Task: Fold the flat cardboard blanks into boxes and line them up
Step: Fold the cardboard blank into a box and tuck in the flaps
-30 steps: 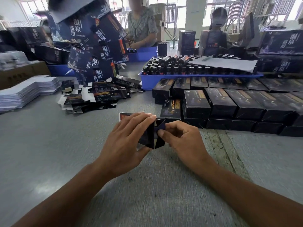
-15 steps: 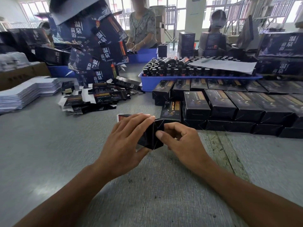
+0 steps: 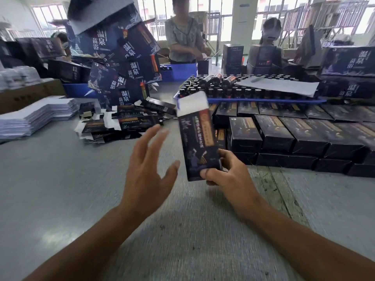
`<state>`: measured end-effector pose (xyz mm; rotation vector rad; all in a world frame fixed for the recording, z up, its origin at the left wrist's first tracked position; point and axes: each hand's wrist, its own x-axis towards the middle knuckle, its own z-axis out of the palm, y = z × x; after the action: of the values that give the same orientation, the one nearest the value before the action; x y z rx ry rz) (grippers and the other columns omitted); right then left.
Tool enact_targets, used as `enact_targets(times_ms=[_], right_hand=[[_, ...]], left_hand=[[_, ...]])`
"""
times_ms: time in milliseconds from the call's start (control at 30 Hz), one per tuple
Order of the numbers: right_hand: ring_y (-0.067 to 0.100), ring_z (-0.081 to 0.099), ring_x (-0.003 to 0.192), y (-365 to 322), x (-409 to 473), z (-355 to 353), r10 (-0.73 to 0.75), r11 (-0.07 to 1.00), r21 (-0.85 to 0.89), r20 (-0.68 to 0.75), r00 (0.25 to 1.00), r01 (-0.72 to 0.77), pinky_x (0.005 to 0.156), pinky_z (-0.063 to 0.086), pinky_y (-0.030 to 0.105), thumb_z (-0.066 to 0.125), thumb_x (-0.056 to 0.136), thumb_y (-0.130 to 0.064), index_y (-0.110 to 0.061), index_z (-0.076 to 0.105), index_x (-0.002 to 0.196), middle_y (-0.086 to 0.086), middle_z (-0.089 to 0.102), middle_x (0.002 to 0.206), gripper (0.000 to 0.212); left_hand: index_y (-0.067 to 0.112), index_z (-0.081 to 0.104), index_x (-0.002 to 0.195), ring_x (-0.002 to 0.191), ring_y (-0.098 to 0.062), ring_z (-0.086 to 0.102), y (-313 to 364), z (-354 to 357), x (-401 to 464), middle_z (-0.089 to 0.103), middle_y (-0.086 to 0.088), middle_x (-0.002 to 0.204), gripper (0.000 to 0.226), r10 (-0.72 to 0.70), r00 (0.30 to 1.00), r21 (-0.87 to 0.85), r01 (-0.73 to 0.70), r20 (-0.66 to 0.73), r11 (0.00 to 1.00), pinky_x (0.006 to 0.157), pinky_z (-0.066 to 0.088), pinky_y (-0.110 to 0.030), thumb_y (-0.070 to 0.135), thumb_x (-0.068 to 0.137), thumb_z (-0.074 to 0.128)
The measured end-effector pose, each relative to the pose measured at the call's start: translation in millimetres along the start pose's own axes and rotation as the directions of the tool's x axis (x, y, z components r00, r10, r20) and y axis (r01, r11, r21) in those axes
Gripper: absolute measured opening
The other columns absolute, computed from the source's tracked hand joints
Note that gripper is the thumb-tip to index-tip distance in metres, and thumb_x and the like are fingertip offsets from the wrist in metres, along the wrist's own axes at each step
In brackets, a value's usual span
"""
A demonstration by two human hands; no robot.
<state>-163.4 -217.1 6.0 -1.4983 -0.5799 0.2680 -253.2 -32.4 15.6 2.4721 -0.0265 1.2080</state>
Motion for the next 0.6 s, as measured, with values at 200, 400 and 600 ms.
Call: enact_targets(times_ms=[200,400,600], right_hand=[[0.007,0.070,0.093,3.3,-4.2,3.5,0.028,0.985,-0.171,0.150,0.988,-0.002,0.077,0.059,0.025,0.085,0.069,-0.028,-0.032,0.063,0.108,-0.013,0.072,0.103,0.045],[-0.005,0.064,0.104,-4.1,-5.9,7.2,-0.101,0.969,-0.216,0.106,0.989,0.122,0.084,0.057,0.020,0.077,0.085,-0.044,-0.045,0.056,0.121,-0.028,0.065,0.111,0.042],[-0.005,0.062,0.111,-22.8,-2.1,-0.1,-0.304,0.939,-0.163,0.021,0.952,0.304,0.080,0.053,0.010,0.066,0.094,-0.037,-0.060,0.044,0.132,-0.033,0.061,0.119,0.050]], left_hand=[[0.045,0.037,0.141,0.113,0.000,0.065,-0.1,-6.1,7.7,0.069,0.005,0.125,0.061,-0.394,0.876,-0.649,0.475,0.280,0.595,0.085,0.055,-0.014,0.047,0.085,0.064],[0.053,0.046,0.135,0.108,-0.016,0.070,-3.3,-8.1,5.5,0.070,0.006,0.120,0.062,-0.360,0.902,-0.733,0.411,0.239,0.542,0.076,0.060,-0.026,0.030,0.084,0.073],[0.052,0.051,0.133,0.110,-0.013,0.067,3.4,-4.4,0.9,0.063,0.016,0.123,0.055,-0.233,0.947,-0.639,0.320,0.219,0.700,0.075,0.058,-0.020,0.027,0.089,0.072]])
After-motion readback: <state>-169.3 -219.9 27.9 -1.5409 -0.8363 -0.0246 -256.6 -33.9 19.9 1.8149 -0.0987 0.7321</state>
